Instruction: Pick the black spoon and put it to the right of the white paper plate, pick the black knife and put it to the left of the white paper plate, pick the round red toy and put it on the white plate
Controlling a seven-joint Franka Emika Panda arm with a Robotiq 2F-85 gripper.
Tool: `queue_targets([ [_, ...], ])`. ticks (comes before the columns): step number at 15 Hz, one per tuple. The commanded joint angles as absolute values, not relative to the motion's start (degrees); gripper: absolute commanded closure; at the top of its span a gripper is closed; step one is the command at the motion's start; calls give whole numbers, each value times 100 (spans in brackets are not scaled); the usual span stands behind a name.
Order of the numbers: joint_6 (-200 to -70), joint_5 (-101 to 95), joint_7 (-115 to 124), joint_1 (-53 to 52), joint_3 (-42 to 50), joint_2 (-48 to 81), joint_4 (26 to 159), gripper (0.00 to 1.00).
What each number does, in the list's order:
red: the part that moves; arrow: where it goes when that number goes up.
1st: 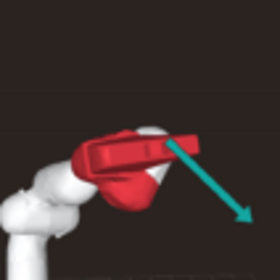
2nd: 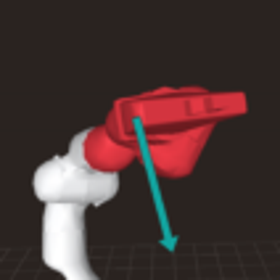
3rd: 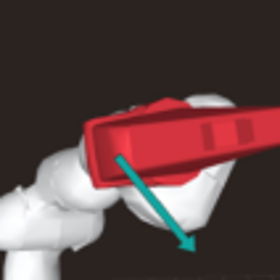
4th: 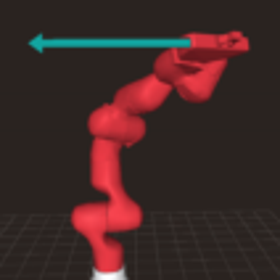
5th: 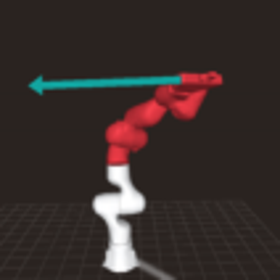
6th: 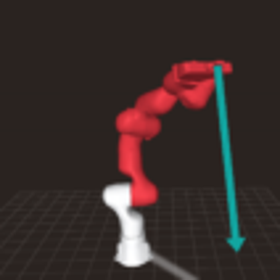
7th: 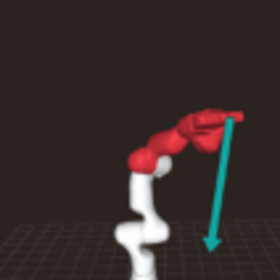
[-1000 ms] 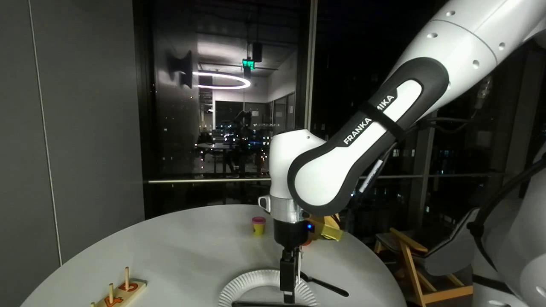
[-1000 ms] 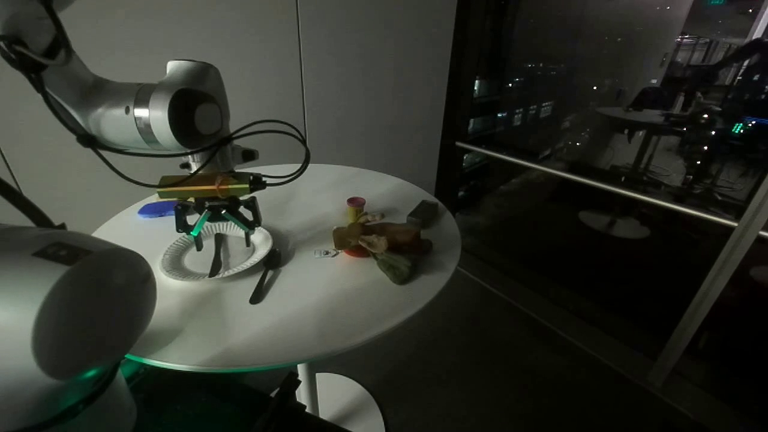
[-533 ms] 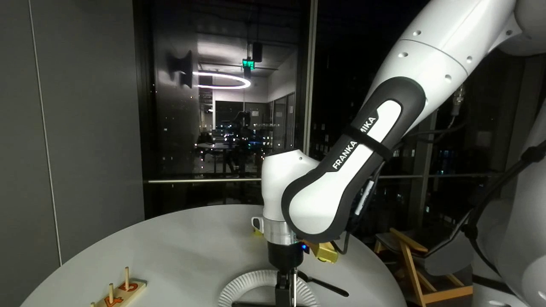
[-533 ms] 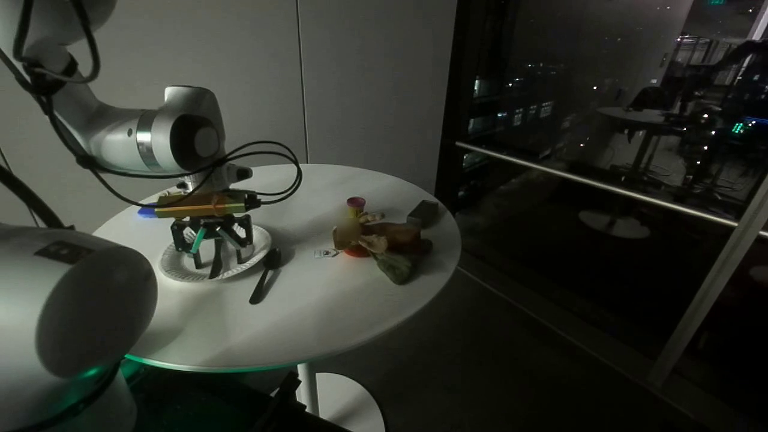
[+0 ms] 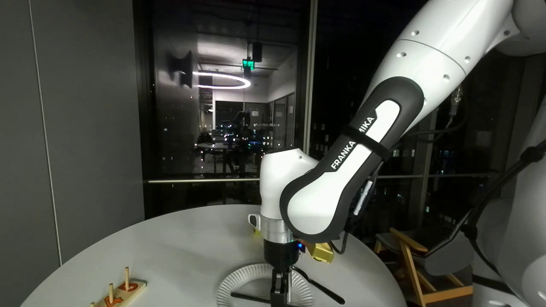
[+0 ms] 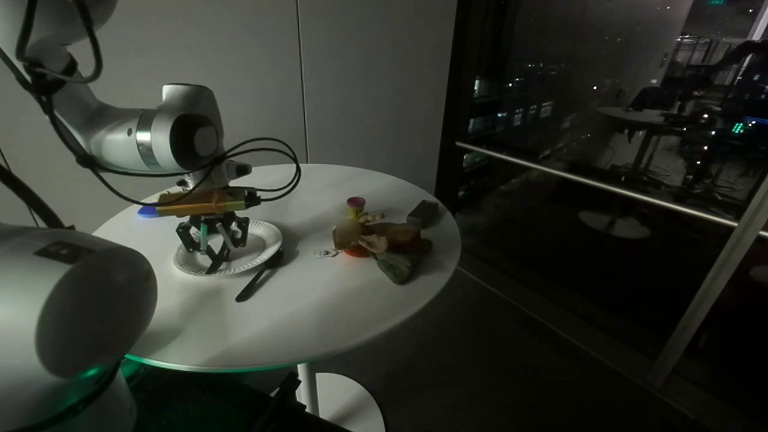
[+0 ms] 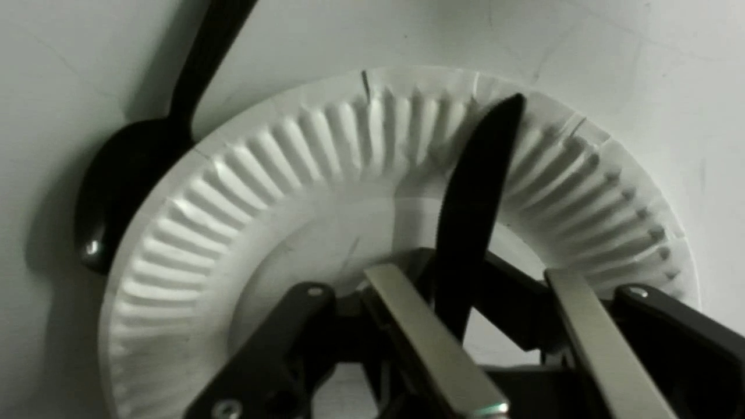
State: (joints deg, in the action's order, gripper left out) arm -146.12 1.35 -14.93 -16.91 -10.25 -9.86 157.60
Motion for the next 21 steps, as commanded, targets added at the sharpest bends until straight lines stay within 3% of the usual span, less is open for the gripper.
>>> queue_targets([
  [1,-14731,-56,-1269,-1618,-1139,-995,15756,94],
  [3,-14692,-218,-1064,-1599,-1202,-1110,15757,91],
  [21,-14329,-1372,544,-1927,-2489,-2053,15711,91],
])
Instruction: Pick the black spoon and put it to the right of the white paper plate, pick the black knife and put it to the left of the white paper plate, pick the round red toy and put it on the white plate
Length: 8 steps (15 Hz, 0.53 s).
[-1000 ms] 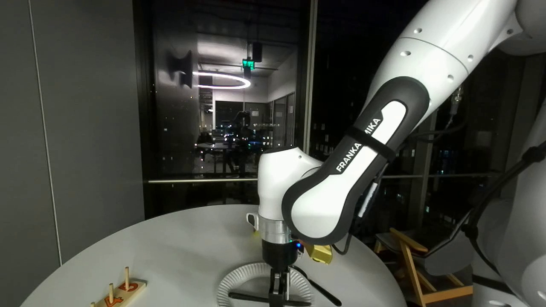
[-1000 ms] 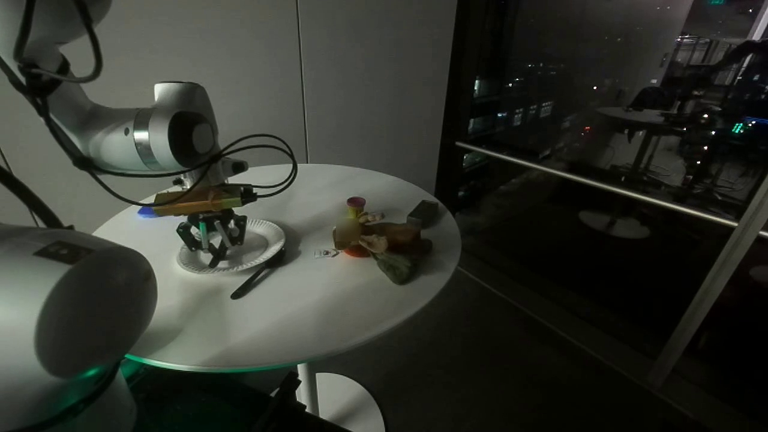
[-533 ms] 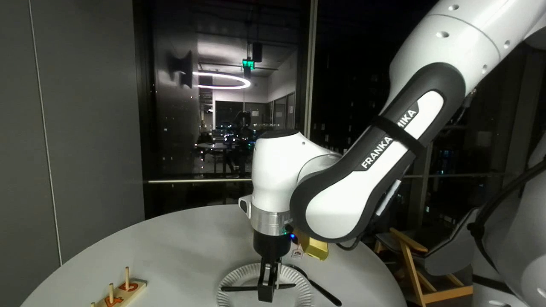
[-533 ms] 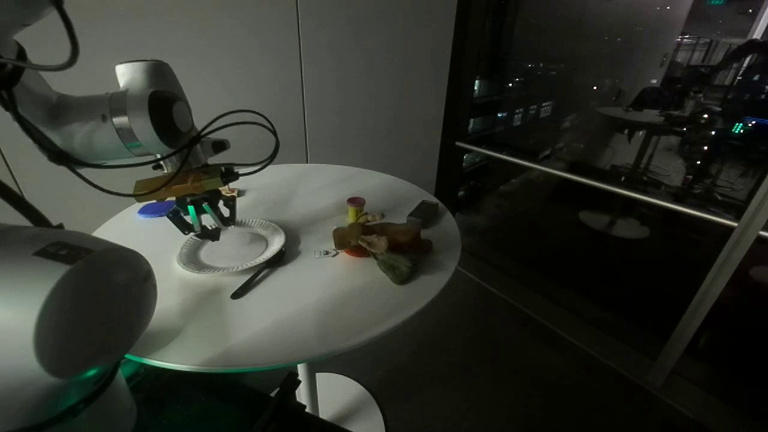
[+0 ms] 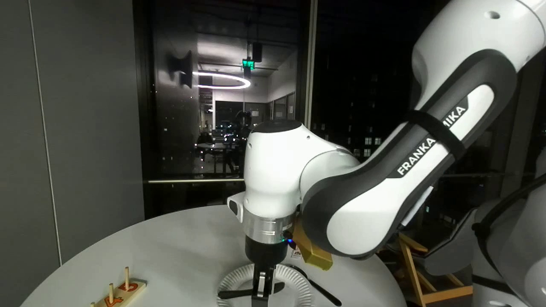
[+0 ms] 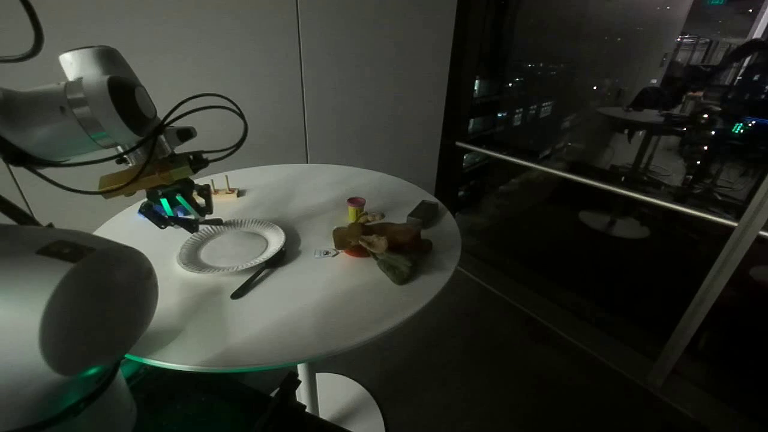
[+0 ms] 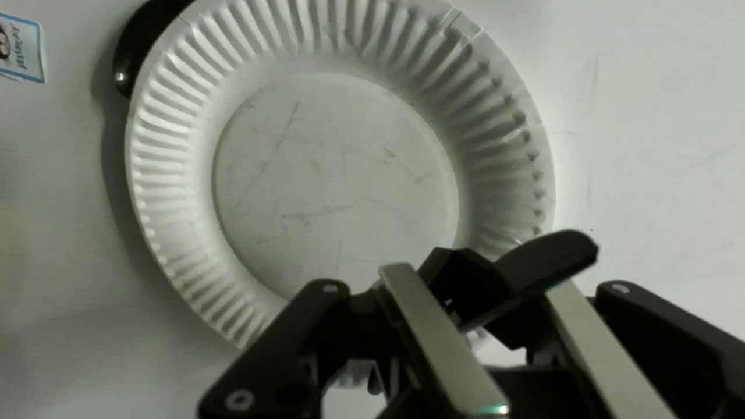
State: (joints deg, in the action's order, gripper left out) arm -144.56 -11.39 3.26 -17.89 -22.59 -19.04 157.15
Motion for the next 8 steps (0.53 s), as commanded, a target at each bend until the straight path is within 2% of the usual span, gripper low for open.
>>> queue_targets([
  [1,-14303,-1404,584,-1987,-2578,-2033,15712,91],
  [5,-14292,-1534,812,-2153,-2882,-1984,15723,91],
  [6,-14170,-1512,953,-2155,-2936,-1946,15726,64],
  [8,-14099,-1430,1102,-2166,-2940,-1844,15741,57],
])
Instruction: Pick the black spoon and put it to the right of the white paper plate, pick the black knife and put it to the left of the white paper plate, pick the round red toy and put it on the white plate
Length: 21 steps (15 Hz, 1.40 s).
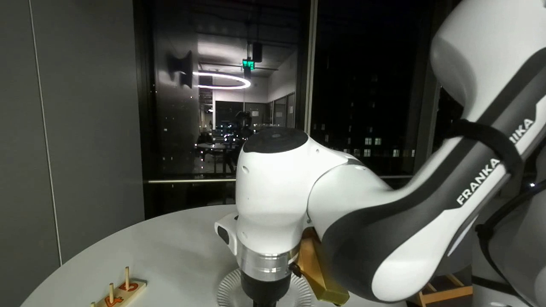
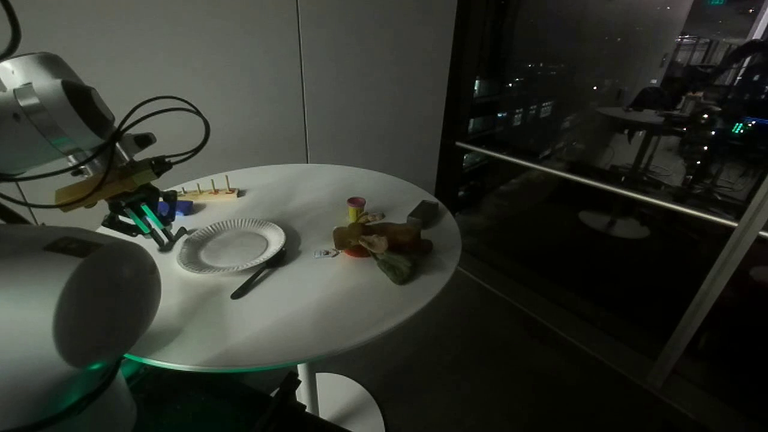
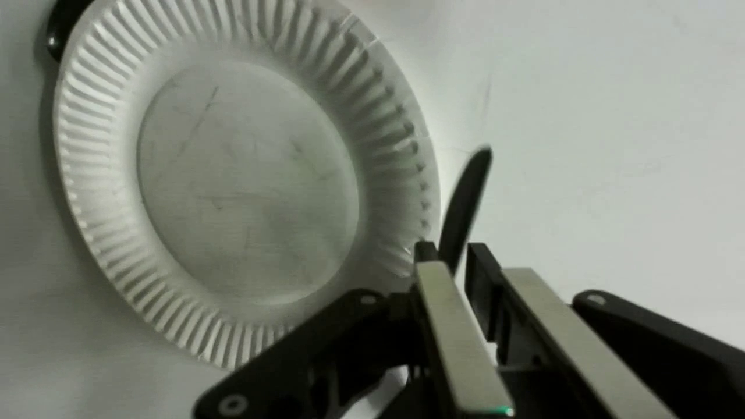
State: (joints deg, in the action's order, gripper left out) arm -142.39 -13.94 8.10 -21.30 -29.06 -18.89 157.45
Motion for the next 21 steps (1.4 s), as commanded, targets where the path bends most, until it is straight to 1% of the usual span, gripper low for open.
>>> queue_targets([
  [1,-14076,-1383,1145,-2190,-2927,-1826,15758,49],
  [3,-14106,-1414,1280,-2183,-2941,-1792,15793,36],
  [4,-14167,-1476,1396,-2148,-2964,-1776,15800,33],
  [5,-14230,-1574,1526,-2101,-2996,-1786,15803,32],
  [9,-14151,-2026,2282,-1907,-3106,-1970,15800,5],
  [10,-14167,-2004,2409,-1901,-3084,-1998,15797,0],
  [16,-14215,-1020,2988,-2021,-2873,-2197,15769,0],
  [17,-13872,-567,2705,-2158,-2614,-2692,15756,0],
  [19,-13619,-219,2696,-2099,-2397,-3164,15715,0],
  [20,-13691,-161,2755,-2206,-2120,-3570,16057,0],
  [21,-13484,1,2743,-2059,-2140,-3829,15995,0],
])
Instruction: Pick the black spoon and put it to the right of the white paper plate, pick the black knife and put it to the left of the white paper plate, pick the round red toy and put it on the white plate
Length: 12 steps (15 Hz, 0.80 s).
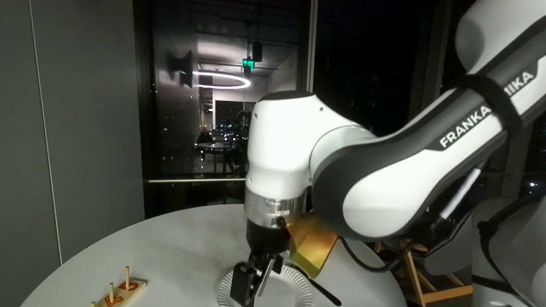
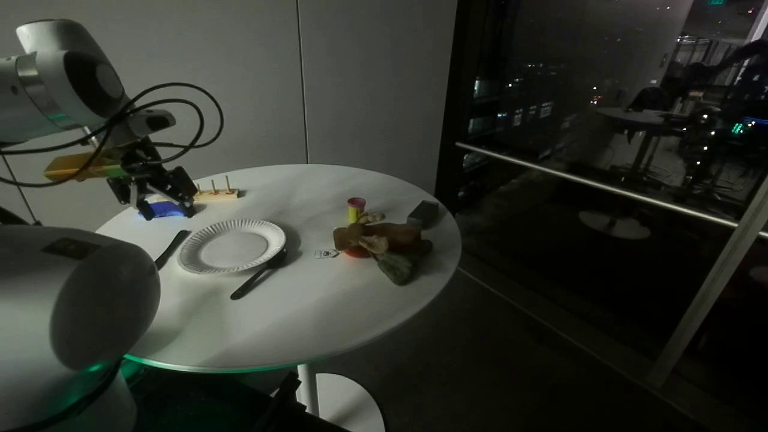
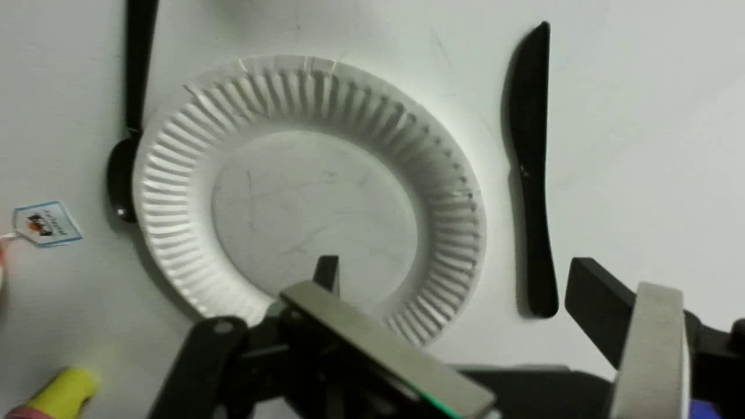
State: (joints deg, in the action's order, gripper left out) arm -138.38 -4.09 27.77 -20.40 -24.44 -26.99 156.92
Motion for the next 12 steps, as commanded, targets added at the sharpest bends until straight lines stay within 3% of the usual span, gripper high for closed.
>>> queue_targets([
  [1,-13171,-6,2715,-1931,-2059,-3895,15728,0],
  [6,-12616,-137,2672,-1408,-1843,-4565,15707,0],
  [12,-12668,-27,2598,-1271,-1922,-4485,15713,0],
])
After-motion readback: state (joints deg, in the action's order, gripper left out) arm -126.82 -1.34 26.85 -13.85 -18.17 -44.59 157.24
